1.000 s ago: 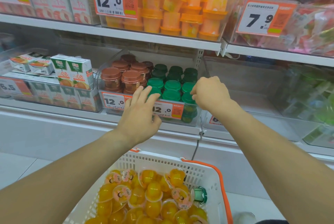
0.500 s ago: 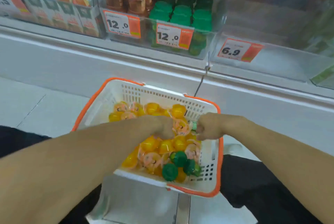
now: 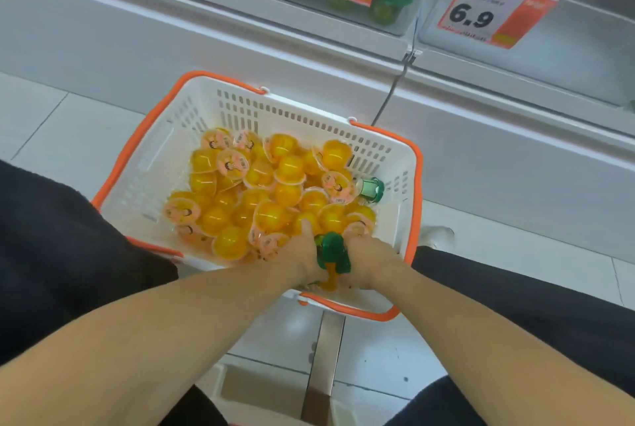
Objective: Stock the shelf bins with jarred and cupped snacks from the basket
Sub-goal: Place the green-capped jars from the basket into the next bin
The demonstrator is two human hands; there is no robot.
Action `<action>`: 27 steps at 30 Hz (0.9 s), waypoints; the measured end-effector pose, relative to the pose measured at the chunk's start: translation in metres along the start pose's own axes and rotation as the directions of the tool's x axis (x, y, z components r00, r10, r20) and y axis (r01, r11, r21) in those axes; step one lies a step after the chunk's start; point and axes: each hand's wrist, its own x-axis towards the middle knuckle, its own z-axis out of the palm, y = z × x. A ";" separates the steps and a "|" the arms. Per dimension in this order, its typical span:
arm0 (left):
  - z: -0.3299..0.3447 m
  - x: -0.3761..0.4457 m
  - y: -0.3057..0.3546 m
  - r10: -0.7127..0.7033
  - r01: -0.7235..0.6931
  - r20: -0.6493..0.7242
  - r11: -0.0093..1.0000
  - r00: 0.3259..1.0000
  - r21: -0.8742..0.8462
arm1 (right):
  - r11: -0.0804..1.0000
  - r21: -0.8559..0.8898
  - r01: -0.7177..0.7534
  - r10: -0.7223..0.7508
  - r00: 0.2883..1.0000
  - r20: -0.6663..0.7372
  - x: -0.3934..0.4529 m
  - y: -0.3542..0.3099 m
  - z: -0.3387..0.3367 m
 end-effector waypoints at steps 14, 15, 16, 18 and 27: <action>-0.210 -0.056 0.025 0.268 0.155 0.269 0.379 0.925 -0.912 | 0.815 0.575 0.076 -0.094 0.996 0.000 -0.045 -0.010 -0.228; -0.228 -0.066 0.036 0.269 0.127 0.233 0.359 0.934 -0.925 | 0.794 0.593 0.131 -0.128 0.991 -0.048 -0.052 -0.013 -0.251; -0.245 -0.075 0.047 0.257 0.093 0.197 0.367 0.946 -0.926 | 0.776 0.603 0.184 -0.157 0.983 -0.097 -0.061 -0.016 -0.274; -0.280 -0.093 0.065 0.234 -0.014 0.100 0.441 0.967 -0.898 | 0.757 0.598 0.264 -0.187 0.964 -0.188 -0.080 -0.022 -0.311; -0.331 -0.150 0.074 0.407 -0.236 -0.049 0.424 0.912 -0.874 | 0.264 0.766 0.586 -0.187 0.811 -0.555 -0.102 -0.056 -0.325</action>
